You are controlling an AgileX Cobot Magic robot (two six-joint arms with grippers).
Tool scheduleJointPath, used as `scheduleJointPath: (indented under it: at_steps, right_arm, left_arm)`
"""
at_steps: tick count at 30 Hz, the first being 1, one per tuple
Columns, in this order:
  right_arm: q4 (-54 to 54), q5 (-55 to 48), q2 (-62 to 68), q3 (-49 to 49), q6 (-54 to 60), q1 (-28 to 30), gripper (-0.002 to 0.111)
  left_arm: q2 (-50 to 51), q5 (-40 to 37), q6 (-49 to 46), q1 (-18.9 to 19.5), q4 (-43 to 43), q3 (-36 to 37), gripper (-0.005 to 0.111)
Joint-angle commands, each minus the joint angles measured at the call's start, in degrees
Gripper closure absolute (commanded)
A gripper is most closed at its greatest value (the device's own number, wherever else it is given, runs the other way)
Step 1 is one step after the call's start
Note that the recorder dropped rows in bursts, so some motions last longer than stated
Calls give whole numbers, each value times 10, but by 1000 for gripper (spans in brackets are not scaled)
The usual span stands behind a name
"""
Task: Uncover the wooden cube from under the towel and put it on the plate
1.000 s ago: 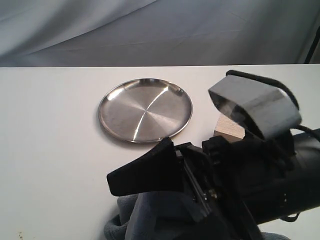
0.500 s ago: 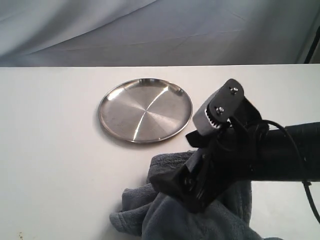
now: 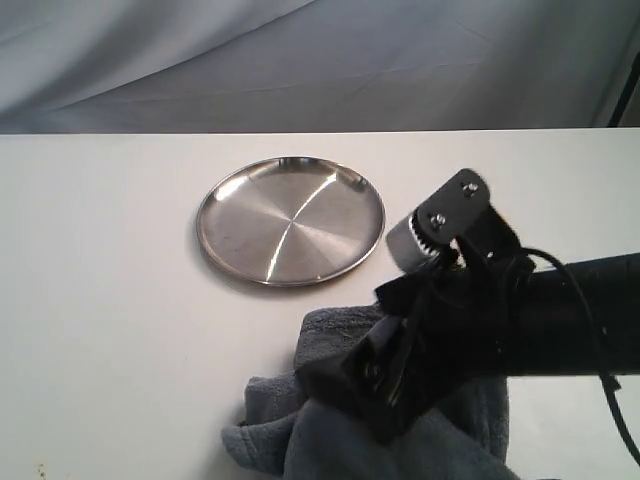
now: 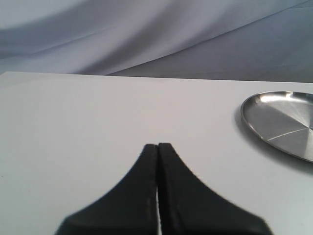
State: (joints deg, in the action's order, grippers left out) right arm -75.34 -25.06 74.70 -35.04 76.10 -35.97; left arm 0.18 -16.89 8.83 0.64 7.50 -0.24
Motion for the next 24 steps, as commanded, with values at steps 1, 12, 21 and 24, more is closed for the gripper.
scheduleJointPath:
  at_steps: [1, 12, 21, 24]
  right_arm:
    - [-106, -79, -6, 3, 50, 1, 5]
    - [-246, -143, -94, -4, 152, 82, 5]
    - [-246, -237, -138, -4, 129, 115, 5]
    - [-246, -242, -148, -4, 92, 115, 5]
  left_arm:
    - [-2, 4, 0, -2, 0, 2, 106]
    - [-2, 4, 0, -2, 0, 2, 106]
    - [-2, 4, 0, -2, 0, 2, 106]
    - [-2, 4, 0, -2, 0, 2, 106]
